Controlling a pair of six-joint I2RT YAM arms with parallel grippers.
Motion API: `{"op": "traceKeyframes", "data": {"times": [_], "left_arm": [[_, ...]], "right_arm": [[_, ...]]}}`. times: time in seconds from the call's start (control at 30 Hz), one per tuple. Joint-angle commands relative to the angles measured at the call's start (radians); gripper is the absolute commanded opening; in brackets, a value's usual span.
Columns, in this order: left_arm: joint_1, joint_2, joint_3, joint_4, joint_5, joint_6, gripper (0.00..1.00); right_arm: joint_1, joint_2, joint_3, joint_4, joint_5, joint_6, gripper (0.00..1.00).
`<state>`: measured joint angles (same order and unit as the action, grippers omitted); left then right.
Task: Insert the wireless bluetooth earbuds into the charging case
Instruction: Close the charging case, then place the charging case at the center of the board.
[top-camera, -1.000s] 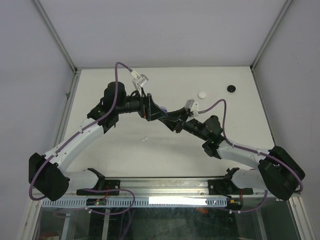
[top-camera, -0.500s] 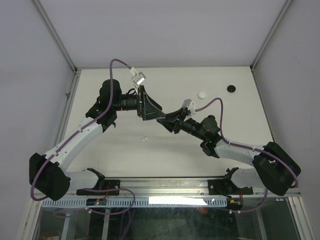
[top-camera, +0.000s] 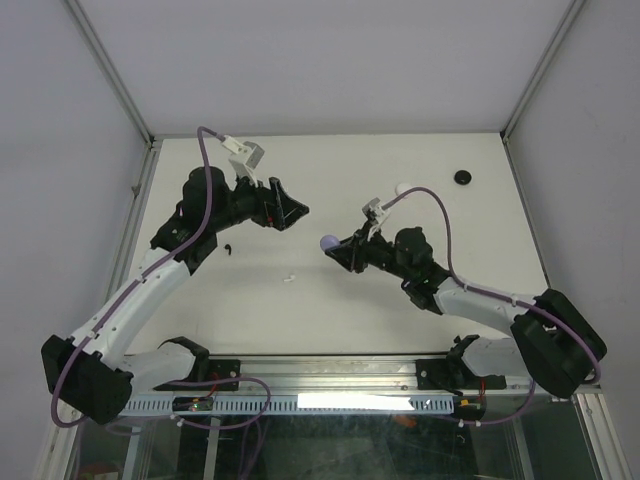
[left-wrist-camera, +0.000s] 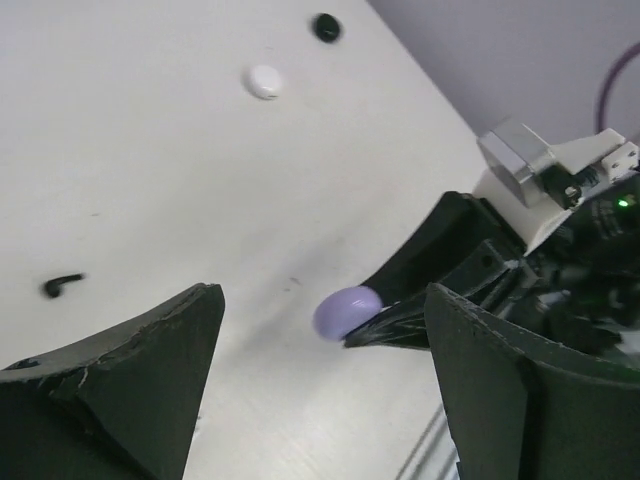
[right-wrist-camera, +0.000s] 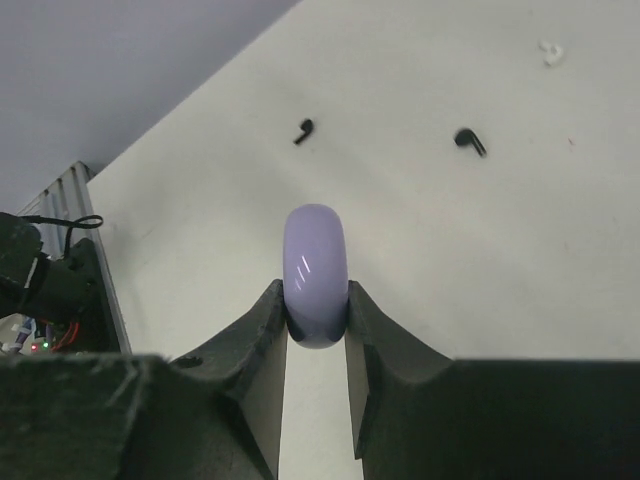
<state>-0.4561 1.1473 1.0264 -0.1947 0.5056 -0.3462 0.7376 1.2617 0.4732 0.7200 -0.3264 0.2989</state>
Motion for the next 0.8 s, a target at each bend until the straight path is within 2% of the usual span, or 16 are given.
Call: {"op": "traceKeyframes", "data": {"times": [0.0,0.13,0.33,0.5,0.77], "left_arm": [[0.01,-0.119,-0.024,-0.087,-0.434,0.116,0.85],[0.01,-0.179,-0.086,-0.093,-0.648,0.16,0.88],[0.01,-0.222,-0.146,-0.092,-0.811,0.21,0.92],[0.014,-0.237,-0.197,-0.043,-0.893,0.204,0.98],[0.031,-0.248,-0.226,-0.04,-0.973,0.179,0.99]], "right_arm": [[-0.069,-0.068,0.052,-0.278,0.037,0.082,0.0],[-0.14,-0.092,0.057,-0.456,0.052,0.135,0.0],[-0.259,-0.076,0.07,-0.637,0.05,0.16,0.0],[-0.395,-0.075,0.056,-0.716,0.063,0.15,0.02],[-0.653,0.011,0.052,-0.748,-0.081,0.134,0.02]]}}
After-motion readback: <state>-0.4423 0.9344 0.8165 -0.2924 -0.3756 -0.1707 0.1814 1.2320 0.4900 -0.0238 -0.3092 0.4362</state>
